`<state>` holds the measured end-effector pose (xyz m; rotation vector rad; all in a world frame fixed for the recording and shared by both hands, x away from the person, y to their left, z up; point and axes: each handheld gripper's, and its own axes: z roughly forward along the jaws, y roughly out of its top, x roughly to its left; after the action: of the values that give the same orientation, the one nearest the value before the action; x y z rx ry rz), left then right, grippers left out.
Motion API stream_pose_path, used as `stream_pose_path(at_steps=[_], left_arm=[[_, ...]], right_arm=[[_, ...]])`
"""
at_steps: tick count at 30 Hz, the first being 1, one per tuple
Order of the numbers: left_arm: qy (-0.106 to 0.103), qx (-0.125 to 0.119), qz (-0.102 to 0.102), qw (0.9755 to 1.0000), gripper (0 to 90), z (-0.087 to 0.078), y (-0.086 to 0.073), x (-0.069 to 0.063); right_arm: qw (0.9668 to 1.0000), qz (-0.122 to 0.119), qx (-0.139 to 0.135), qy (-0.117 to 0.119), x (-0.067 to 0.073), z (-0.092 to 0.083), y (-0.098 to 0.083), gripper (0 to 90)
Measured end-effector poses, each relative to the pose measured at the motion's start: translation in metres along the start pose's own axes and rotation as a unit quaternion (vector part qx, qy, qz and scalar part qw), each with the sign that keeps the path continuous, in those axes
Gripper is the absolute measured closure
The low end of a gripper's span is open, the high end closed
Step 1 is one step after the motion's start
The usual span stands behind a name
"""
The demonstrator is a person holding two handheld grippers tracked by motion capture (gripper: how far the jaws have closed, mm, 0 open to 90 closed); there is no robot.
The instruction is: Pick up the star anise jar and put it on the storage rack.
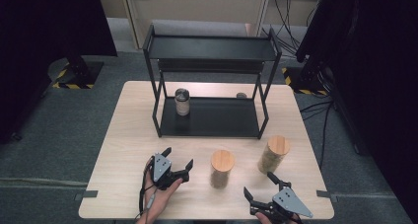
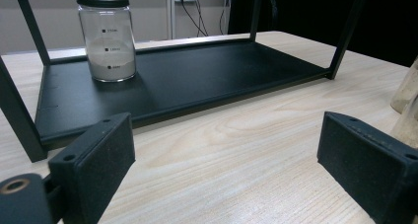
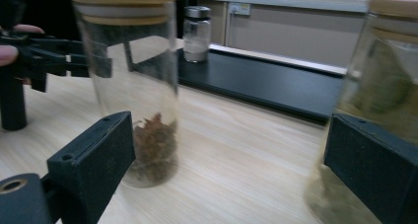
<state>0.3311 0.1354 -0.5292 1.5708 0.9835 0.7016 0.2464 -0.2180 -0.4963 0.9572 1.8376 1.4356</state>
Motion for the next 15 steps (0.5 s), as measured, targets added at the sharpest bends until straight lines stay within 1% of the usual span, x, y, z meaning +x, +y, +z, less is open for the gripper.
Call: stream_pose_path(at_steps=[2,6,9,15], left_arm=[[0.0,0.0,0.001,1.0,6.6,0.0,0.0,0.0],[0.0,0.0,0.001,1.0,6.7,0.0,0.0,0.0],[0.0,0.0,0.001,1.0,6.7,0.0,0.0,0.0],[0.0,0.0,0.002,1.0,6.7,0.0,0.0,0.0]], right_arm=[[1.0,-0.003,0.0,0.006,0.004,0.004,0.002,6.1],[0.9999,-0.002,-0.005,0.01,0.011,0.009,0.005,6.5],[0.9999,-0.002,-0.007,0.01,0.013,0.011,0.006,6.8],[0.9999,-0.002,-0.013,0.011,0.022,0.018,0.01,7.0]])
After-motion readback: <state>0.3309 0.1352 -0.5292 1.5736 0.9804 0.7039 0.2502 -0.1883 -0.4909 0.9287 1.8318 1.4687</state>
